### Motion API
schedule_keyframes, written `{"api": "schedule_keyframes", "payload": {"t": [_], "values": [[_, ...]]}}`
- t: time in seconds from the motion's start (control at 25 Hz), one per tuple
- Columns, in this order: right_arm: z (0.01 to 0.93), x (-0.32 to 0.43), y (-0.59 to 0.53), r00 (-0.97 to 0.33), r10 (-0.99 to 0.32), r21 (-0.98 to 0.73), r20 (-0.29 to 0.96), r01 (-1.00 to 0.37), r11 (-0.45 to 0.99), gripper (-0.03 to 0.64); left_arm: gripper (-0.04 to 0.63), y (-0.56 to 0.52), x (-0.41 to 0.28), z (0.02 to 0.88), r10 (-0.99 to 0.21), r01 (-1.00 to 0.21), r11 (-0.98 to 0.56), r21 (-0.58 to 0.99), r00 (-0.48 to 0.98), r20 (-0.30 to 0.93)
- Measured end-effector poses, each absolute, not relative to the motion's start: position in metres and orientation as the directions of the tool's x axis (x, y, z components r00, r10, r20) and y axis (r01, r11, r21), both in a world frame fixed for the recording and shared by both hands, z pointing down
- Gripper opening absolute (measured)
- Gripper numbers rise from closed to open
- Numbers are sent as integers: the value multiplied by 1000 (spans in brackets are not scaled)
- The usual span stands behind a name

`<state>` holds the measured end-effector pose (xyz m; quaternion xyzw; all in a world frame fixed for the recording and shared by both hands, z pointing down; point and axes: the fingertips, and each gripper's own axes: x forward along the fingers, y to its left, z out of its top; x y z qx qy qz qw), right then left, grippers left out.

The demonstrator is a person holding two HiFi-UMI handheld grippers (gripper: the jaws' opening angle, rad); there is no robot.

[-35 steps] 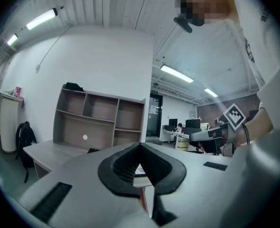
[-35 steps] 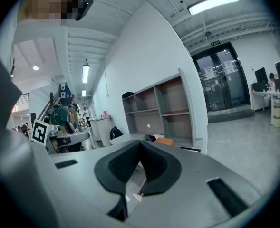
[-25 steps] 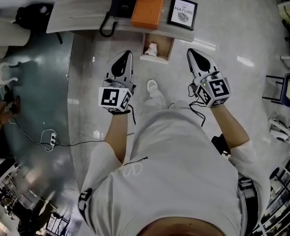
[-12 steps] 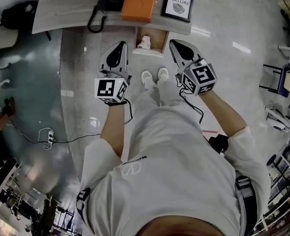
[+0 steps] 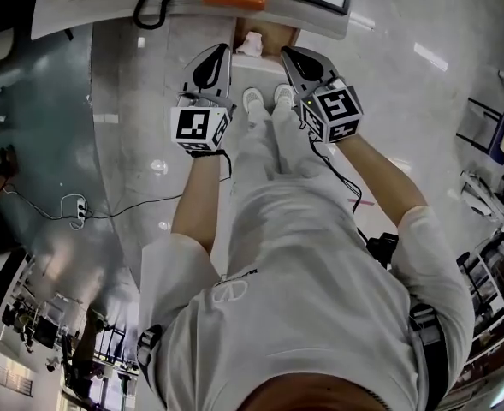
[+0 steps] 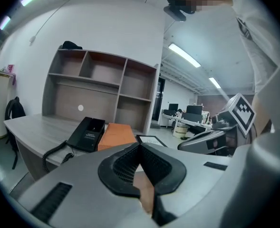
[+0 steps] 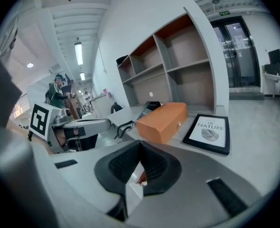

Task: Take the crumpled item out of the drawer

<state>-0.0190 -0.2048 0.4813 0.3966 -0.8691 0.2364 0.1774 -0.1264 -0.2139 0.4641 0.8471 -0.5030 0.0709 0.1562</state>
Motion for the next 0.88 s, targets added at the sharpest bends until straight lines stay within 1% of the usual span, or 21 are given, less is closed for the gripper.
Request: {"api": "schedule_keyframes", "payload": {"t": [0.44,0.68,0.88], "values": [[561,-24,-214,-621,-571,-313,536,-775,549,-2,-2,-224,-115,544,-822,-882,-409,233,467,326],[595,-38,-209,-648,-516,-343,561,-749,567,-2,-2,-227,-112,577,-816,-885,-394,249,462,349],[625,-48,-204,-652,-473,-376,592,-743,554,-2,-2,-229,-111,605,-816,-891,-362,273,444,370]]}}
